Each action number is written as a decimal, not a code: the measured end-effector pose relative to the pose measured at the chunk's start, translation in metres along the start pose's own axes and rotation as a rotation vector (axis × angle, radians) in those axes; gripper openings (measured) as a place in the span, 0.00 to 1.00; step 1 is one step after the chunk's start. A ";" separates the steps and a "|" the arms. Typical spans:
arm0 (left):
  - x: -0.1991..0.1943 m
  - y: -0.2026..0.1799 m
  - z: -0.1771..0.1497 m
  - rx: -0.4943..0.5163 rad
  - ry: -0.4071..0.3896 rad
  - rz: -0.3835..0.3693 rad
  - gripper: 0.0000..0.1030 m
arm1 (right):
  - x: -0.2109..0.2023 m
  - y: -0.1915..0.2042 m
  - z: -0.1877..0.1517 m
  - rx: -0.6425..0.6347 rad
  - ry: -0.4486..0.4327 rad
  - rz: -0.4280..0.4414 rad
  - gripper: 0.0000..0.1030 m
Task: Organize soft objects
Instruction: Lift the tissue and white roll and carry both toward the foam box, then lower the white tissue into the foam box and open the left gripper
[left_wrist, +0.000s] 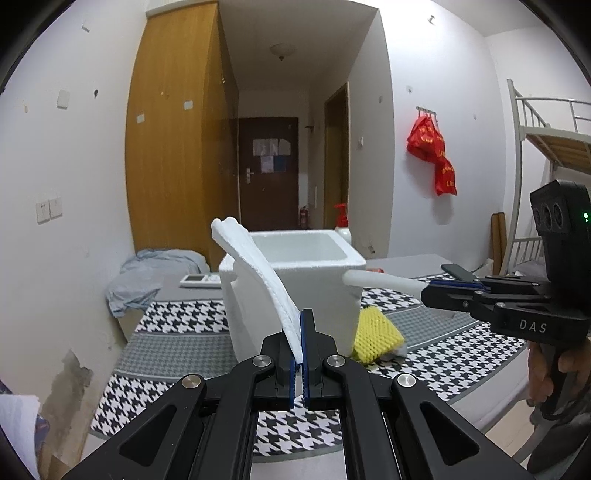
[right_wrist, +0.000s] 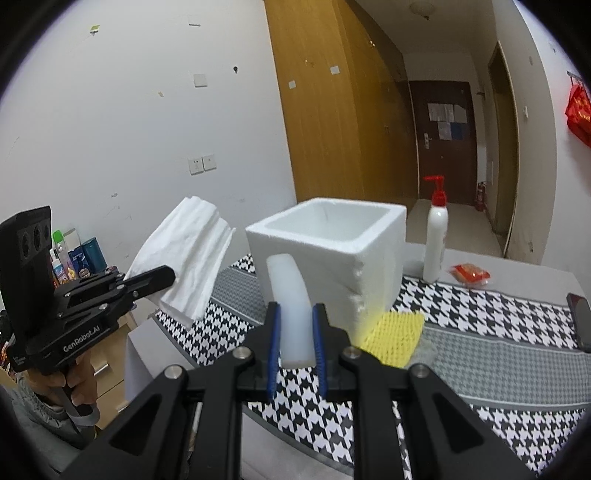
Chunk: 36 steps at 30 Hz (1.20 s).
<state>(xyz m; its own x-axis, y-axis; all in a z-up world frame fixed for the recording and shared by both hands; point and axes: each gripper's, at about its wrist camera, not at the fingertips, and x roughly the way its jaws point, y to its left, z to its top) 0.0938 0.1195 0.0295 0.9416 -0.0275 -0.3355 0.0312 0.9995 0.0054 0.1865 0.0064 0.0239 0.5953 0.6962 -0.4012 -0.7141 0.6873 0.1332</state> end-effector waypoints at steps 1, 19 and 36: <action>0.000 0.001 0.001 0.001 -0.005 0.003 0.02 | 0.000 0.000 0.002 -0.003 -0.004 -0.002 0.20; 0.004 0.002 0.035 0.039 -0.067 0.000 0.02 | 0.000 -0.006 0.035 -0.031 -0.046 -0.034 0.20; 0.030 0.012 0.059 0.031 -0.064 -0.007 0.02 | 0.012 -0.014 0.057 -0.045 -0.061 -0.040 0.20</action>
<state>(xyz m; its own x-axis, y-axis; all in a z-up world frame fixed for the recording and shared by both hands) 0.1419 0.1301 0.0754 0.9609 -0.0369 -0.2745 0.0477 0.9983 0.0327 0.2240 0.0169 0.0687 0.6439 0.6809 -0.3490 -0.7044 0.7056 0.0769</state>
